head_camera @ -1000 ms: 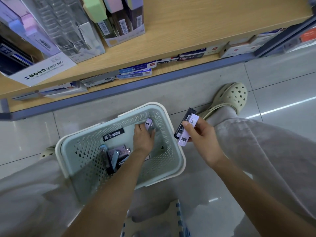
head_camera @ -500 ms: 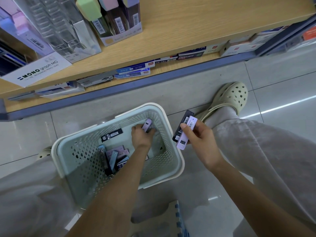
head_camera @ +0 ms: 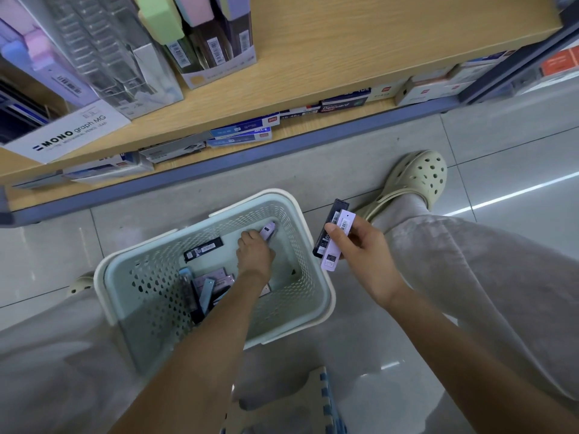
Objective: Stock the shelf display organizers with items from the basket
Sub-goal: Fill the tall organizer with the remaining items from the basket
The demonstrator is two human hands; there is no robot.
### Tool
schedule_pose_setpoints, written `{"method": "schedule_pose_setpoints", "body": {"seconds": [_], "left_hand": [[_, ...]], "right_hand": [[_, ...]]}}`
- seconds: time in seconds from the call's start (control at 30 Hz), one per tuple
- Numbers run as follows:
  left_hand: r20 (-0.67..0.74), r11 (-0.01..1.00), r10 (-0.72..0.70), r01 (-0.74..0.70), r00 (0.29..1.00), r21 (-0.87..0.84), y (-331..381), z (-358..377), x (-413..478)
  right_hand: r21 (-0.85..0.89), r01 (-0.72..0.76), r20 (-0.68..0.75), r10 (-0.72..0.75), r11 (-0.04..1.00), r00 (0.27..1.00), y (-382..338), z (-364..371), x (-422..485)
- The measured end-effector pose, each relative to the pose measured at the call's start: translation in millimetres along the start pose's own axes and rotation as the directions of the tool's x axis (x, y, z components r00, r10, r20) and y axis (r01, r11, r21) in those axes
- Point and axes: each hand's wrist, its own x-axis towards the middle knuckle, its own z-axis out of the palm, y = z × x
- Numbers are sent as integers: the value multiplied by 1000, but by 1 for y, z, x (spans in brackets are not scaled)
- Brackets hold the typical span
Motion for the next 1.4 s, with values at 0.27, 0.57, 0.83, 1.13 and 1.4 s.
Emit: {"method": "schedule_pose_setpoints", "body": {"seconds": [0.27,0.57,0.83,1.13,1.4], "left_hand": [[57,852,229,-172,972,-495,-11,-28,-47],[-31,211,130,-58,991,-976,30,-91,-128],[-21,216,282,-84,959,-973,11,-131,-146],[-301,340,160,-339,940,-877,-20,-198,-165],[-579,356,7,-543,816,-761,-68,-258,-164]], "right_hand": [[-24,64,1,-64,998,998,-14,9,-13],[-148,141,104,-126,979,987,-37,23,-27],[-138,227,267,-184,964,946,-66,29,-47],[-586,300,311,-133,752,941,-100,45,-48],[-523,393,373,-211,756,903,-163,87,-46]]}}
